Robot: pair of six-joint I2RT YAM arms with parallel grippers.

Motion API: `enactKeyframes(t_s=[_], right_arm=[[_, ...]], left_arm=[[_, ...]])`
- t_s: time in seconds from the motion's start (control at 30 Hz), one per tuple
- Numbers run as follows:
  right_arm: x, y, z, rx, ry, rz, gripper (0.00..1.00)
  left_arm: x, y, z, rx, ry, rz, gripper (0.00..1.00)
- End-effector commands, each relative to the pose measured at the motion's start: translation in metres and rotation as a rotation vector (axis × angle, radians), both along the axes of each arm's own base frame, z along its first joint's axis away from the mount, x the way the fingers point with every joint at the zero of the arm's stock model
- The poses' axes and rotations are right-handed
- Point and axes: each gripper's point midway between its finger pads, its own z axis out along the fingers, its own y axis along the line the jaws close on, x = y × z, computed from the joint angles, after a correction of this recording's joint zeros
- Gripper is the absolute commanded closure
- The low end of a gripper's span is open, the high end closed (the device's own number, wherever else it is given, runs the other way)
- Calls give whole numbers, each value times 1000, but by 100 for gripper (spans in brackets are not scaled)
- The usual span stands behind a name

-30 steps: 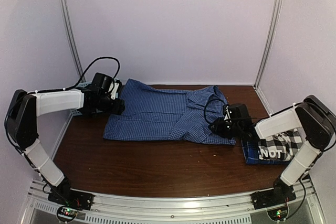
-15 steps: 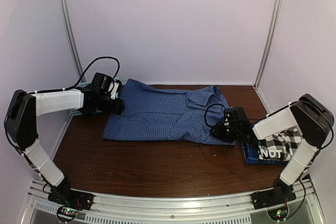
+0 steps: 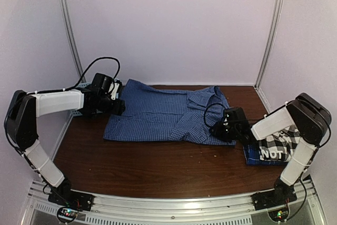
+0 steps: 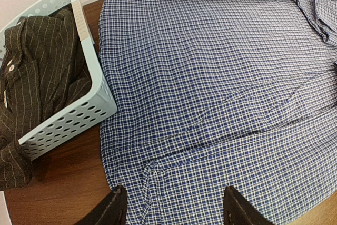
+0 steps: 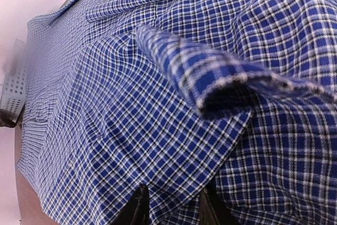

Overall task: Fold and stack the long sleeve shirts
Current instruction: Pick up the sleeve from the 1/3-folded shirt.

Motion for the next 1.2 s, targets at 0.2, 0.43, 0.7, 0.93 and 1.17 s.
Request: enactKeyframes(t_s=[0.2, 0.43, 0.7, 0.93, 1.17], right_arm=[[13, 7, 7, 80, -34, -25, 70], [18, 16, 15, 139, -59, -16, 76], [22, 18, 30, 166, -93, -16, 98], [27, 29, 79, 254, -165, 26, 100], [19, 42, 137, 362, -222, 100, 100]], left_arm=[[2, -6, 13, -29, -48, -6, 37], [1, -4, 12, -27, -51, 10, 36], [-3, -5, 14, -58, -71, 26, 36], [-31, -49, 49, -389, -153, -138, 35], [-78, -124, 72, -566, -180, -434, 36]])
